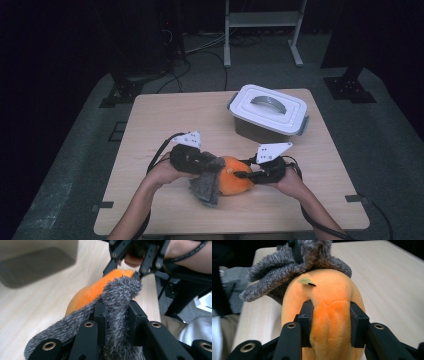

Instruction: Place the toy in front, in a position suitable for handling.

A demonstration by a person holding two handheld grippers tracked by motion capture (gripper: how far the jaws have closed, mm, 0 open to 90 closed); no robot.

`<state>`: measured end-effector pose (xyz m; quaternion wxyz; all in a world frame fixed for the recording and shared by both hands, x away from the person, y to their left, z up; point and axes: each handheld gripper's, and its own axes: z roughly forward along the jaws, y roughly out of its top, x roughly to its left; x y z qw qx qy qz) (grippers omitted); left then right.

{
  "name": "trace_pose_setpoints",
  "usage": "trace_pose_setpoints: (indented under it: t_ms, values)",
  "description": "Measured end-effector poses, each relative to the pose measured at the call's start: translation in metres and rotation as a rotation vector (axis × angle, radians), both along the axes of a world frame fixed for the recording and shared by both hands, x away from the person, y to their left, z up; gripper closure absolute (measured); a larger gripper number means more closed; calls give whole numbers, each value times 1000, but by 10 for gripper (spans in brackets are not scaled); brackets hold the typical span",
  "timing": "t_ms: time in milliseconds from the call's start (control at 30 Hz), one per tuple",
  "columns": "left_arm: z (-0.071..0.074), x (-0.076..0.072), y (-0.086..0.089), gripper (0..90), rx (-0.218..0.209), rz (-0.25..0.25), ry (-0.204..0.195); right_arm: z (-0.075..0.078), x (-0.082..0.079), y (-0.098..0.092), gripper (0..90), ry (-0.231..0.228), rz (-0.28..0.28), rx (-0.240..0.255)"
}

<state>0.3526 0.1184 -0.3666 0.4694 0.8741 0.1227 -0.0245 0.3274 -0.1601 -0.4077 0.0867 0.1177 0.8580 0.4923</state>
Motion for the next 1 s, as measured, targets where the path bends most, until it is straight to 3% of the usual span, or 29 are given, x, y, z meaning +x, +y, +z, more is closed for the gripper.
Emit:
trace_pose_setpoints:
  t_ms: [100,133,267,367,500,567,733,833,1000]
  values:
    - [-1,3,-5,726,13,-1,2,-3,2,2,603,0,9,7]
    - [-8,4,-8,726,32,-10,11,-4,2,2,600,4,14,1]
    - [-21,4,-3,726,-18,-14,59,-13,-1,-3,597,0,36,-9]
    - [-27,1,6,724,-20,7,67,-16,-8,-12,588,-12,46,-21]
    - [-36,1,16,719,8,32,82,-17,-16,-20,565,-19,44,-23]
    - [-38,-1,17,718,-2,31,92,-18,-18,-21,531,-20,42,-19]
    - [-35,-6,12,719,55,-2,60,-10,-17,-19,351,47,41,-11]
    - [-36,-8,11,718,59,-18,64,-4,-13,-24,307,91,37,27]
    - [-40,-10,9,716,40,-29,76,-12,-8,-20,248,160,36,-1]
